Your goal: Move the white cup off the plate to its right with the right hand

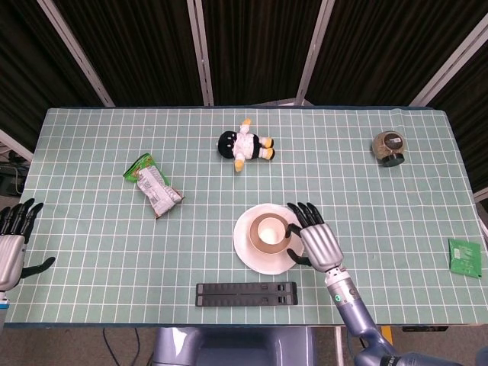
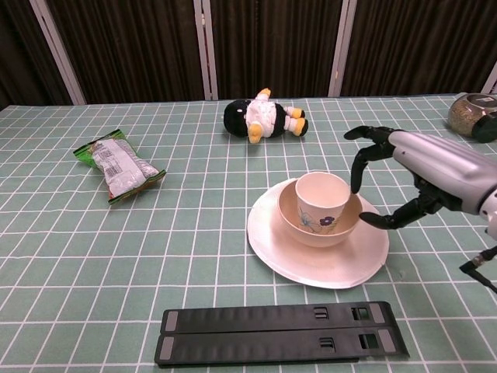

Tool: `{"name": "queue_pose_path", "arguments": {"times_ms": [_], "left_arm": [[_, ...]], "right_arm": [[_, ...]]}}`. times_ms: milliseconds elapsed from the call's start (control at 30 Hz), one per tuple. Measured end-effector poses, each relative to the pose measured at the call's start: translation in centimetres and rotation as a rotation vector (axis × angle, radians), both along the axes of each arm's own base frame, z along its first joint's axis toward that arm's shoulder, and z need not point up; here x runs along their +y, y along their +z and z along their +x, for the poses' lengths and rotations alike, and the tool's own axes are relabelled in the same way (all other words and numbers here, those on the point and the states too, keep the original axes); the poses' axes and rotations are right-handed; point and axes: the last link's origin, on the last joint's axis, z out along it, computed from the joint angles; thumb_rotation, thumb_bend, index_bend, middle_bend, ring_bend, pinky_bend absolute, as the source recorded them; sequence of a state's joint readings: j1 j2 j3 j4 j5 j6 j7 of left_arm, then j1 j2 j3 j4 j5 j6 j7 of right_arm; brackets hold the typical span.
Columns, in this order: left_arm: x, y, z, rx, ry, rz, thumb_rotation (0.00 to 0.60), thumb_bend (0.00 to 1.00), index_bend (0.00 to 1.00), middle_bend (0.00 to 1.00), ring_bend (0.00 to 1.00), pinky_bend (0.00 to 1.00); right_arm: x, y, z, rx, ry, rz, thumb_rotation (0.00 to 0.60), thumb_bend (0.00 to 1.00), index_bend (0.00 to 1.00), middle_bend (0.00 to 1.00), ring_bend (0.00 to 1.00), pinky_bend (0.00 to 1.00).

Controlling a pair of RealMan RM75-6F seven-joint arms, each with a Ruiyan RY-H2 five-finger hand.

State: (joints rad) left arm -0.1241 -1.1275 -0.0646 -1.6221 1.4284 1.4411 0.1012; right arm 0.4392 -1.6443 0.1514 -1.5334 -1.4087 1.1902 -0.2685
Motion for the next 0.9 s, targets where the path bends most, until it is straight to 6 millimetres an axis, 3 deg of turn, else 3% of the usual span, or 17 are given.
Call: {"name": "queue_pose_path", "arguments": {"times_ms": [400, 667, 900], "left_arm": [[0.1, 0.1, -0.2, -0.009, 0.007, -0.001, 0.600, 0.00, 0.00, 0.00, 0.00, 0.00], [0.2, 0.1, -0.2, -0.011, 0.008, -0.003, 0.600, 0.00, 0.00, 0.00, 0.00, 0.00], [0.2, 0.1, -0.2, -0.010, 0.006, -0.003, 0.600, 0.00, 0.00, 0.00, 0.00, 0.00]], "right_arm": [[-0.7, -1.5, 0.8, -0.014, -0.007, 0.015, 0.600, 0.22, 0.51, 0.08, 0.00, 0.00], [-0.8, -2.3, 0.8, -0.017, -0.024, 0.030, 0.600, 0.35, 0.56, 0.12, 0.00, 0.00], [-0.8, -2.5, 0.9, -0.026, -0.026, 0.032, 0.600, 0.39, 0.60, 0.13, 0.00, 0.00]]}}
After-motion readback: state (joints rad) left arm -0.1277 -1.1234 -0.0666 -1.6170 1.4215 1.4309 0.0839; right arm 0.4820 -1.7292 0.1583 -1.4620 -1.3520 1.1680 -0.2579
